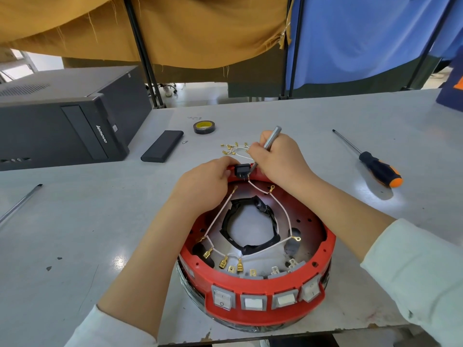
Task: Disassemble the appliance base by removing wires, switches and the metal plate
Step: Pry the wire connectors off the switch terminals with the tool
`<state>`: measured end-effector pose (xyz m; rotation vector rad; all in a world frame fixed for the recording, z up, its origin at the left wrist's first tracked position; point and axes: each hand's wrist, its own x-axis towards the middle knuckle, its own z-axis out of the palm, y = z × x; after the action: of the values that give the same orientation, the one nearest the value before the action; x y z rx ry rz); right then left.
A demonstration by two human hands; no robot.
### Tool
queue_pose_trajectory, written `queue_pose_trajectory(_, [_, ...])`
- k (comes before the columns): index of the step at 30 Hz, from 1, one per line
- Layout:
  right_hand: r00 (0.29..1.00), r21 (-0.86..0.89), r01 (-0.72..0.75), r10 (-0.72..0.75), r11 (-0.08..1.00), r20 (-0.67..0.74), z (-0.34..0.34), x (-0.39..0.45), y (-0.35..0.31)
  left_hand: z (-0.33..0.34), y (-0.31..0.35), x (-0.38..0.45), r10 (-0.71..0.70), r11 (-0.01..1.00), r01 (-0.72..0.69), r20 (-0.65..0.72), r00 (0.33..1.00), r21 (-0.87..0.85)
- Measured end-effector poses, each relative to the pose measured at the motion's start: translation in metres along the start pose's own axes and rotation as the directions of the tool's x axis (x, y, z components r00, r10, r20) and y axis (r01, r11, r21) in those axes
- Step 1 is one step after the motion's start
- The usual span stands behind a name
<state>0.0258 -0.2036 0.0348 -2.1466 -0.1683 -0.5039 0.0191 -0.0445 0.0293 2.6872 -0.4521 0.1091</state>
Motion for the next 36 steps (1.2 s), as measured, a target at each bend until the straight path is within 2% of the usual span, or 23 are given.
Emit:
queue_pose_trajectory(6, [0.999,-0.026,0.048,-0.048,0.999,-0.016,0.0019,-0.0007,0.0013,0.0000,-0.0007,0.0005,0.001,1.000,-0.001,-0.001,1.000,-0.004])
queue_pose_trajectory(18, [1.000,-0.009,-0.005,0.006,1.000,0.020,0.0001,0.0028,-0.0003,0.0000,-0.0010,0.0009,-0.002,1.000,0.002,0.004,1.000,-0.016])
queue_pose_trajectory(23, [0.999,0.001,0.010,-0.010,1.000,-0.030,-0.0003,0.0020,-0.0001,0.0000,-0.0010,0.0016,-0.005,1.000,0.005,0.005,1.000,-0.020])
queue_pose_trajectory(29, [0.999,-0.082,0.029,-0.025,0.996,0.042,0.0024,-0.0022,-0.0017,0.0004,-0.0006,0.0012,-0.001,1.000,0.001,0.002,1.000,-0.009])
queue_pose_trajectory(33, [0.999,-0.002,-0.011,0.010,1.000,-0.038,-0.0007,0.0001,-0.0021,0.0001,-0.0007,0.0018,-0.006,1.000,0.006,0.009,1.000,-0.015])
queue_pose_trajectory(36, [0.998,-0.037,-0.001,-0.001,0.999,-0.063,0.0017,-0.0006,-0.0039,-0.0003,0.0000,0.0012,-0.009,1.000,0.010,0.011,1.000,-0.015])
